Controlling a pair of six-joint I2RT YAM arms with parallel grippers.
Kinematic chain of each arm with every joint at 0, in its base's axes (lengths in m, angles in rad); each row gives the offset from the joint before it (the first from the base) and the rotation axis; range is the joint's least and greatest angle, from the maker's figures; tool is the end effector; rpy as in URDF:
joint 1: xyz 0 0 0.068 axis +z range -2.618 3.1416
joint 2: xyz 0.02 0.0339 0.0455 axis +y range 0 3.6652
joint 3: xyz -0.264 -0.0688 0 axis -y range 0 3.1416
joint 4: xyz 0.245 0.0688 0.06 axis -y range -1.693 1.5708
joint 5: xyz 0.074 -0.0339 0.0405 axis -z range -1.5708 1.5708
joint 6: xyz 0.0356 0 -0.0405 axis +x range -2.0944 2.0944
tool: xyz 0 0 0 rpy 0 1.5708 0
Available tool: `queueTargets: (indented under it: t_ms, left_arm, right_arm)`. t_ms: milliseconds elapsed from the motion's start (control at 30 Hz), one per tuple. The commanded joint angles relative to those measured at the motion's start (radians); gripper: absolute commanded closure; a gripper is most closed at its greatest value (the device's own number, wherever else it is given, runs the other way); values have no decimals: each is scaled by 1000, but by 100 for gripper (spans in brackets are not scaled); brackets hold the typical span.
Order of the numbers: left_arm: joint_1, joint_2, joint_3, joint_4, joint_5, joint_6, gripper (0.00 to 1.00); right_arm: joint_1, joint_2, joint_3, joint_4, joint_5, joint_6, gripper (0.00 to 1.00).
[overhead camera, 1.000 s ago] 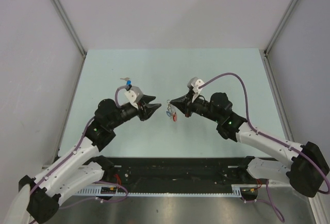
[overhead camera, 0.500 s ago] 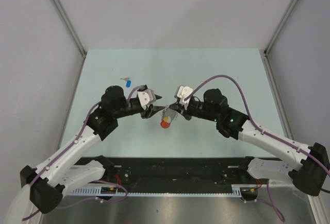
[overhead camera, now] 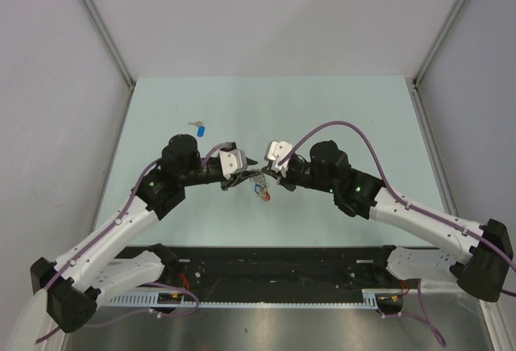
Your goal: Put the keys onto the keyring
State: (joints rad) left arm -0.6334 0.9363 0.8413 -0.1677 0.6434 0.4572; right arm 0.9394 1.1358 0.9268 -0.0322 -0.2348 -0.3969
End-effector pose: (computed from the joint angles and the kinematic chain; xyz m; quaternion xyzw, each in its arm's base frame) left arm 0.1583 -0.1427 0.3360 0.5550 0.5439 -0.3007 0.5529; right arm 0.1505 0.2199 0.3348 -0.5410 0.5688 0.2530 0.5656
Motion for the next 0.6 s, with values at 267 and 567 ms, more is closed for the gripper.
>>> queueTargets:
  t_ms: [267, 567]
  left_arm:
    - [-41, -11, -10, -10, -77, 66, 72]
    - [-51, 4, -10, -27, -151, 78, 70]
  right_arm:
    - [16, 2, 56, 35, 19, 0, 100]
    - [24, 5, 58, 35, 20, -5, 100]
